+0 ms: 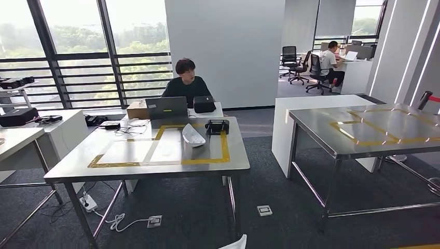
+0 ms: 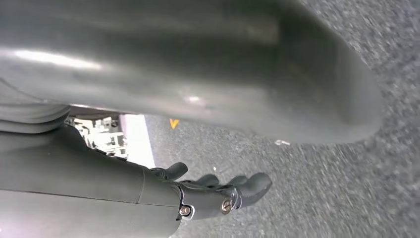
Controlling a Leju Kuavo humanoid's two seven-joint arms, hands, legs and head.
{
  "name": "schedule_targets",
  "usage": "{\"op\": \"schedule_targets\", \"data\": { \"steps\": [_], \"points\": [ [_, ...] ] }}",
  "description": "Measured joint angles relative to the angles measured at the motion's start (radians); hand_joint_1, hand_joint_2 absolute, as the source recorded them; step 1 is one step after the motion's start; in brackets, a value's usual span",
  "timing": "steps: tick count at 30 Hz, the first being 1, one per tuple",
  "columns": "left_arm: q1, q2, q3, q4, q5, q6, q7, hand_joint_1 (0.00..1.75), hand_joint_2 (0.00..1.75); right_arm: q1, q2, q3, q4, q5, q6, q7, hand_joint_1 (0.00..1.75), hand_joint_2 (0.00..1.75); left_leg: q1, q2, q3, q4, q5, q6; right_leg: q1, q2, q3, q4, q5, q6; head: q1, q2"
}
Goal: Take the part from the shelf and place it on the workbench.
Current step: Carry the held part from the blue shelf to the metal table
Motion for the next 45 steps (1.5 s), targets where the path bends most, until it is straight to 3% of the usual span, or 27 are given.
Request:
{"op": "schedule_targets", "data": {
  "steps": [2, 3, 4, 6, 7, 9, 12, 14, 16, 18, 19, 20, 21, 23, 24, 26, 28, 30, 33, 34, 35, 36, 38, 39, 40, 43, 45],
  "points": [
    [-0.006, 0.018, 0.013, 0.007, 0.001, 0.007, 0.02, 1.75, 1.75, 0.001, 0.0, 0.0, 0.0, 0.001, -0.003, -0.004, 0.0, 0.0, -0.006, -0.003, -0.091, 0.116, -0.009, 0.009, 0.007, 0.006, 0.02, 0.0, -0.018, -0.007, 0.001, 0.0],
    [-0.009, 0.03, 0.02, 0.011, 0.003, 0.011, 0.032, 1.75, 1.75, 0.002, 0.0, 0.0, 0.0, 0.002, -0.003, -0.005, 0.0, 0.0, -0.009, -0.004, -0.116, 0.124, 0.018, 0.016, 0.01, 0.011, 0.033, -0.001, -0.028, -0.009, 0.001, 0.0],
    [-0.015, 0.044, 0.029, 0.015, 0.007, 0.016, 0.043, 1.75, 1.75, 0.003, 0.0, 0.0, 0.0, 0.002, -0.003, -0.006, 0.0, 0.0, -0.014, -0.006, -0.12, 0.088, 0.067, 0.027, 0.014, 0.017, 0.048, -0.001, -0.039, -0.01, 0.001, 0.0],
    [-0.039, 0.074, 0.052, 0.023, 0.018, 0.022, 0.055, 1.75, 1.75, 0.002, 0.003, 0.0, 0.002, 0.002, -0.003, -0.007, 0.0, 0.0, -0.028, -0.014, -0.092, -0.042, 0.174, 0.054, 0.02, 0.026, 0.076, -0.003, -0.062, -0.01, 0.002, 0.0],
    [-0.054, 0.089, 0.065, 0.028, 0.024, 0.023, 0.057, 1.75, 1.75, 0.001, 0.005, 0.0, 0.003, 0.002, -0.003, -0.007, 0.0, 0.0, -0.035, -0.019, -0.071, -0.1, 0.203, 0.065, 0.022, 0.03, 0.085, -0.006, -0.071, -0.006, 0.002, 0.0],
    [-0.078, 0.109, 0.086, 0.035, 0.029, 0.024, 0.059, 1.75, 1.75, 0.001, 0.008, 0.0, 0.005, 0.002, -0.002, -0.006, 0.0, 0.0, -0.043, -0.023, -0.046, -0.153, 0.204, 0.075, 0.02, 0.034, 0.096, -0.015, -0.078, 0.006, 0.002, -0.001],
    [-0.1, 0.125, 0.104, 0.039, 0.025, 0.035, 0.079, 1.75, 1.75, 0.003, 0.006, 0.0, 0.005, 0.002, -0.002, -0.009, 0.0, 0.0, -0.039, -0.027, -0.012, -0.19, 0.189, 0.079, 0.016, 0.025, 0.097, 0.01, -0.063, 0.021, 0.005, 0.0],
    [-0.127, 0.143, 0.121, 0.042, 0.02, 0.043, 0.105, 1.75, 1.75, -0.003, 0.006, 0.0, 0.004, 0.002, -0.003, -0.011, 0.0, 0.0, -0.034, -0.027, 0.015, -0.201, 0.175, 0.081, 0.016, 0.012, 0.042, 0.099, -0.073, 0.027, 0.01, 0.0],
    [-0.164, 0.176, 0.145, 0.049, 0.013, 0.043, 0.14, 1.75, 1.75, -0.006, 0.004, 0.0, 0.004, 0.002, -0.005, -0.015, 0.0, 0.0, -0.034, -0.024, 0.036, -0.203, 0.156, 0.081, 0.016, 0.006, -0.043, 0.206, -0.118, 0.033, 0.011, 0.0],
    [-0.203, 0.218, 0.173, 0.056, 0.006, 0.036, 0.174, 1.75, 1.75, 0.0, 0.002, 0.0, 0.005, 0.003, -0.006, -0.019, 0.0, 0.0, -0.033, -0.021, 0.06, -0.203, 0.134, 0.078, 0.016, 0.005, -0.1, 0.235, -0.144, 0.036, 0.011, 0.0],
    [-0.223, 0.238, 0.189, 0.06, 0.003, 0.029, 0.189, 1.75, 1.75, 0.005, 0.001, 0.0, 0.005, 0.003, -0.006, -0.021, 0.0, 0.0, -0.032, -0.021, 0.075, -0.202, 0.122, 0.076, 0.015, 0.003, -0.109, 0.207, -0.128, 0.037, 0.011, 0.0],
    [-0.245, 0.259, 0.207, 0.063, 0.001, 0.019, 0.201, 1.75, 1.75, 0.008, 0.001, 0.0, 0.005, 0.004, -0.006, -0.022, 0.0, 0.0, -0.031, -0.021, 0.09, -0.202, 0.11, 0.072, 0.015, 0.001, -0.107, 0.153, -0.086, 0.037, 0.01, 0.0],
    [-0.266, 0.279, 0.224, 0.066, 0.0, 0.008, 0.213, 1.75, 1.75, 0.012, 0.001, 0.0, 0.005, 0.004, -0.006, -0.022, 0.0, 0.0, -0.03, -0.02, 0.104, -0.202, 0.097, 0.067, 0.015, -0.003, -0.101, 0.086, -0.018, 0.034, 0.01, 0.0],
    [-0.305, 0.319, 0.257, 0.074, -0.002, -0.013, 0.228, 1.75, 1.75, 0.014, 0.001, 0.0, 0.005, 0.005, -0.006, -0.022, 0.0, 0.0, -0.031, -0.019, 0.126, -0.203, 0.076, 0.055, 0.021, -0.007, -0.087, -0.004, 0.077, 0.021, 0.008, 0.0],
    [-0.322, 0.337, 0.271, 0.077, -0.003, -0.022, 0.234, 1.75, 1.75, 0.015, 0.001, 0.0, 0.006, 0.004, -0.005, -0.021, 0.0, 0.0, -0.031, -0.019, 0.133, -0.204, 0.069, 0.048, 0.024, -0.007, -0.083, -0.019, 0.096, 0.011, 0.008, 0.0],
    [-0.351, 0.367, 0.295, 0.078, -0.003, -0.031, 0.24, 1.75, 1.75, 0.014, 0.001, 0.0, 0.006, 0.004, -0.005, -0.021, 0.0, 0.0, -0.03, -0.019, 0.134, -0.194, 0.07, 0.034, 0.027, -0.005, -0.067, -0.023, 0.084, -0.008, 0.009, 0.0],
    [-0.37, 0.386, 0.311, 0.078, -0.004, -0.031, 0.241, 1.75, 1.75, 0.013, 0.001, 0.0, 0.006, 0.004, -0.006, -0.021, 0.0, 0.0, -0.028, -0.019, 0.101, -0.128, 0.09, 0.021, 0.023, -0.005, -0.042, -0.036, 0.073, -0.023, 0.01, 0.0],
    [-0.378, 0.397, 0.319, 0.08, -0.004, -0.03, 0.241, 1.75, 1.75, 0.012, 0.001, 0.0, 0.006, 0.004, -0.006, -0.021, 0.0, 0.0, -0.025, -0.018, 0.044, -0.032, 0.096, 0.013, 0.02, -0.005, -0.017, -0.047, 0.063, -0.03, 0.008, 0.0],
    [-0.377, 0.407, 0.326, 0.086, -0.006, -0.03, 0.243, 1.75, 1.75, 0.011, 0.001, 0.0, 0.006, 0.004, -0.006, -0.021, 0.0, 0.0, -0.018, -0.018, -0.059, 0.085, 0.02, 0.004, 0.017, 0.0, 0.02, -0.053, 0.036, -0.029, 0.009, 0.0],
    [-0.377, 0.41, 0.328, 0.088, -0.006, -0.03, 0.245, 1.75, 1.75, 0.011, 0.001, 0.0, 0.006, 0.004, -0.006, -0.021, 0.0, 0.0, -0.015, -0.018, -0.081, 0.088, 0.002, 0.002, 0.015, 0.003, 0.035, -0.053, 0.024, -0.027, 0.009, 0.0],
    [-0.377, 0.414, 0.33, 0.089, -0.006, -0.03, 0.249, 1.75, 1.75, 0.011, 0.001, 0.0, 0.006, 0.004, -0.006, -0.021, 0.0, 0.0, -0.014, -0.018, -0.091, 0.065, 0.006, 0.0, 0.013, 0.005, 0.051, -0.053, 0.011, -0.024, 0.008, 0.0],
    [-0.378, 0.419, 0.333, 0.089, -0.006, -0.03, 0.254, 1.75, 1.75, 0.011, 0.001, 0.0, 0.006, 0.004, -0.006, -0.022, 0.0, 0.0, -0.012, -0.018, -0.089, 0.016, 0.038, -0.002, 0.01, 0.008, 0.069, -0.053, -0.002, -0.02, 0.008, 0.0],
    [-0.38, 0.434, 0.343, 0.095, -0.003, -0.03, 0.268, 1.75, 1.75, 0.011, 0.001, 0.0, 0.006, 0.004, -0.009, -0.024, 0.0, 0.0, -0.008, -0.014, -0.073, -0.12, 0.167, -0.004, 0.007, 0.013, 0.096, -0.049, -0.029, -0.01, 0.007, 0.0],
    [-0.381, 0.443, 0.349, 0.098, -0.001, -0.03, 0.272, 1.75, 1.75, 0.011, 0.001, 0.0, 0.006, 0.004, -0.01, -0.025, 0.0, 0.0, -0.007, -0.011, -0.069, -0.172, 0.219, -0.003, 0.007, 0.015, 0.104, -0.045, -0.041, -0.005, 0.006, 0.0],
    [-0.382, 0.45, 0.357, 0.102, 0.004, -0.03, 0.275, 1.75, 1.75, 0.01, 0.001, 0.0, 0.006, 0.004, -0.011, -0.025, 0.0, 0.0, -0.008, -0.009, -0.066, -0.2, 0.247, 0.001, 0.009, 0.017, 0.108, -0.044, -0.051, 0.001, 0.005, 0.0],
    [-0.387, 0.472, 0.386, 0.103, 0.013, -0.028, 0.273, 1.75, 1.75, 0.008, 0.001, 0.0, 0.006, 0.005, -0.01, -0.023, 0.0, 0.0, -0.011, -0.011, -0.057, -0.198, 0.233, 0.026, 0.011, 0.019, 0.125, -0.051, -0.064, 0.02, 0.007, 0.0],
    [-0.396, 0.488, 0.411, 0.1, 0.023, -0.026, 0.254, 1.75, 1.75, 0.004, 0.0, 0.0, 0.005, 0.005, -0.009, -0.023, 0.0, 0.0, -0.008, -0.014, -0.04, -0.198, 0.224, 0.041, 0.01, 0.012, 0.118, -0.02, -0.068, 0.026, 0.009, 0.0]
  ]
}}
